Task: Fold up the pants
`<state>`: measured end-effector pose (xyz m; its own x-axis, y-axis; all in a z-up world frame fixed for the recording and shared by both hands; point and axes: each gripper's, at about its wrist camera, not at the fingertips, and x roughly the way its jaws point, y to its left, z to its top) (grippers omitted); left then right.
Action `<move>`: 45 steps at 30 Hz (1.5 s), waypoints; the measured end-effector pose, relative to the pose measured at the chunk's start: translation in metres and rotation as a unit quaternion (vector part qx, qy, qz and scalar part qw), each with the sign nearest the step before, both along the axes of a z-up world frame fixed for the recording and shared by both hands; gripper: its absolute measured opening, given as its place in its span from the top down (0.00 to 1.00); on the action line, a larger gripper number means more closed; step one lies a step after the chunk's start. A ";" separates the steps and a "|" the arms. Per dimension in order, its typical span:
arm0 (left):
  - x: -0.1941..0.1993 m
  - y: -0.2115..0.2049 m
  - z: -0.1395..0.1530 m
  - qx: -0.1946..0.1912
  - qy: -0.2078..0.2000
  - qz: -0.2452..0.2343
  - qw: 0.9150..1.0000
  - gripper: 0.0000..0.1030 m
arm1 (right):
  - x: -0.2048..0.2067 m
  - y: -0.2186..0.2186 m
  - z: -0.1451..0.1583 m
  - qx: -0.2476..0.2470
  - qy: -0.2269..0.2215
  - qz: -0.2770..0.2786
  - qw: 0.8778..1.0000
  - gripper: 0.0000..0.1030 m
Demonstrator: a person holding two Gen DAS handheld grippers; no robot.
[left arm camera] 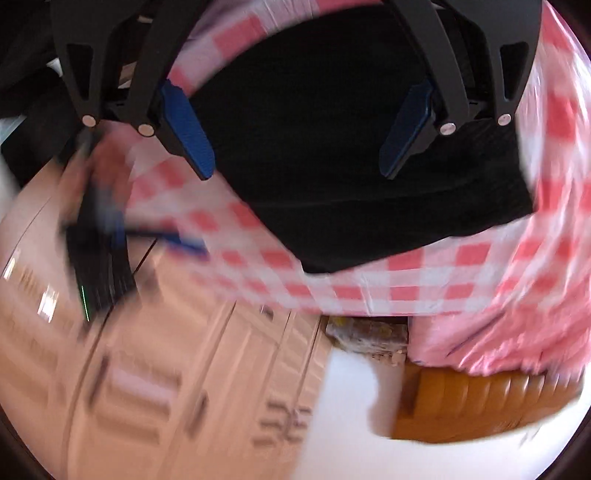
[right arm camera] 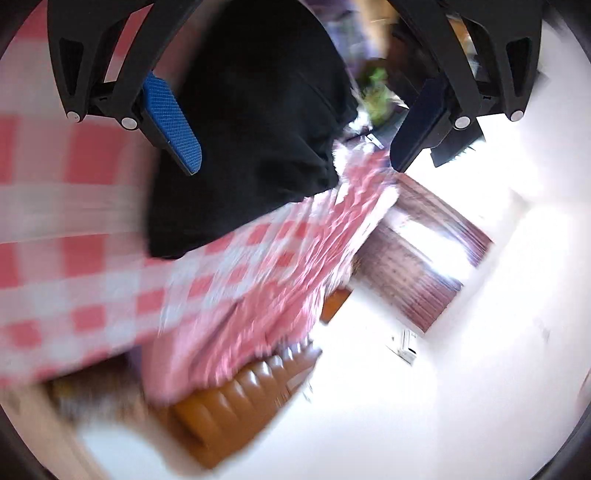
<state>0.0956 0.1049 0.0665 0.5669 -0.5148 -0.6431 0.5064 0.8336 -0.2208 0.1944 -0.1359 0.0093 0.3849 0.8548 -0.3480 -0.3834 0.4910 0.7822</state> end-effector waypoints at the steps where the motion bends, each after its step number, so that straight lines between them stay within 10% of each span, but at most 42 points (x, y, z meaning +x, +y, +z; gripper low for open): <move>1: 0.005 -0.017 -0.010 0.030 0.000 0.002 1.000 0.12 | 0.017 0.009 -0.004 0.001 0.023 0.015 1.000 0.04; 7: 0.001 -0.055 -0.070 0.076 0.024 -0.006 0.997 0.17 | 0.102 0.067 -0.065 -0.137 0.123 0.046 0.982 0.05; 17: -0.041 -0.075 -0.058 0.148 -0.080 -0.028 0.985 0.30 | 0.109 0.055 -0.057 -0.090 0.128 0.017 0.988 0.05; 20: -0.063 -0.096 -0.042 0.152 -0.135 -0.047 0.978 0.16 | 0.096 0.050 -0.032 -0.061 0.093 0.038 0.993 0.04; 24: -0.046 -0.117 -0.082 0.175 -0.102 -0.065 0.977 0.15 | 0.091 0.081 -0.031 -0.100 0.090 0.102 0.986 0.04; 26: -0.048 -0.111 -0.087 0.151 -0.113 -0.059 0.980 0.15 | 0.105 0.088 -0.054 -0.177 0.097 0.073 0.977 0.05; 30: -0.062 -0.098 -0.071 0.155 -0.106 -0.080 0.979 0.16 | 0.117 0.077 -0.046 -0.126 0.123 0.027 0.984 0.04; 37: -0.021 0.023 -0.043 0.086 -0.072 0.079 0.991 0.15 | 0.081 0.172 -0.019 -0.097 0.104 0.186 0.972 0.04; 40: 0.006 0.031 -0.075 0.112 -0.013 0.073 0.991 0.15 | 0.103 0.206 -0.036 -0.165 0.091 0.154 0.970 0.05; 45: -0.003 0.042 -0.076 0.099 -0.035 0.071 0.992 0.16 | 0.141 0.196 -0.031 -0.122 0.126 0.075 0.982 0.04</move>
